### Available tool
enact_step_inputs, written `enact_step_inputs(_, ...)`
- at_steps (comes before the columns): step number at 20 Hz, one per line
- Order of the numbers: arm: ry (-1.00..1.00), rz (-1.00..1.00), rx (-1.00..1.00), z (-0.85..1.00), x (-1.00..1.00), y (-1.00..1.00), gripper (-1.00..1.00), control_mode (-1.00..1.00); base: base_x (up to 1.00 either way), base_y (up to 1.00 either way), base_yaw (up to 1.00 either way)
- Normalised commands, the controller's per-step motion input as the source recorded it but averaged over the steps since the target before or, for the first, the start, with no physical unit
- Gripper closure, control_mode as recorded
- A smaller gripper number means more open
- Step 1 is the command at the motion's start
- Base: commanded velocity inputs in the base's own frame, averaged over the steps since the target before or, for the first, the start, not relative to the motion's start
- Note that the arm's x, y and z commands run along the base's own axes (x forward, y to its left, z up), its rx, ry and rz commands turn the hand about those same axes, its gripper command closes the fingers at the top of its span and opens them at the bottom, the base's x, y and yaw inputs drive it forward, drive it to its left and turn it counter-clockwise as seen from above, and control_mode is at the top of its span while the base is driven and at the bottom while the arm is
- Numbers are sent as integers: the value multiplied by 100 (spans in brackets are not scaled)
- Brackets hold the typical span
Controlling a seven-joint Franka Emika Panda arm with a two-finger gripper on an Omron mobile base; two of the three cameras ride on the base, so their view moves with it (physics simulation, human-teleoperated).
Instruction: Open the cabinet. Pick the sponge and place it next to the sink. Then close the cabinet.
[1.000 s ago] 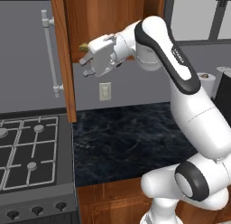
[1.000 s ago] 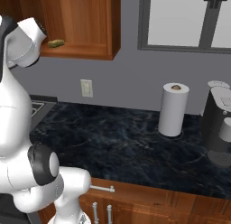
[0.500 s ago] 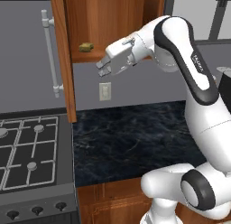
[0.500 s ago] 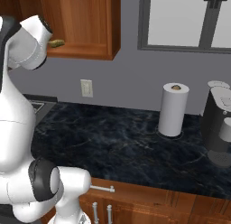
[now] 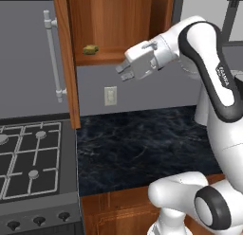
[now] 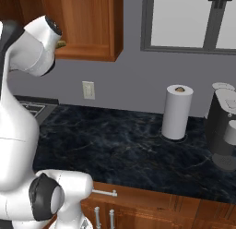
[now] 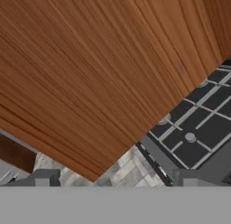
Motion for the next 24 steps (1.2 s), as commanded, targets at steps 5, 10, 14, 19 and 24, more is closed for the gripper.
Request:
enact_step_inputs(5, 0, -20, -15, 0, 0, -27, -100, -100, 0, 0, 0)
enact_step_inputs(10, 0, -22, -21, 0, 0, -30, -100, -100, 0, 0, 0)
enact_step_inputs(14, 0, -24, -21, -2, 0, -36, -100, -100, 0, 0, 0)
enact_step_inputs(19, 0, -23, -18, -1, 7, -37, -100, -100, 0, 0, 0)
enact_step_inputs(24, 0, -13, -3, 0, 17, -4, -100, -100, 0, 0, 0)
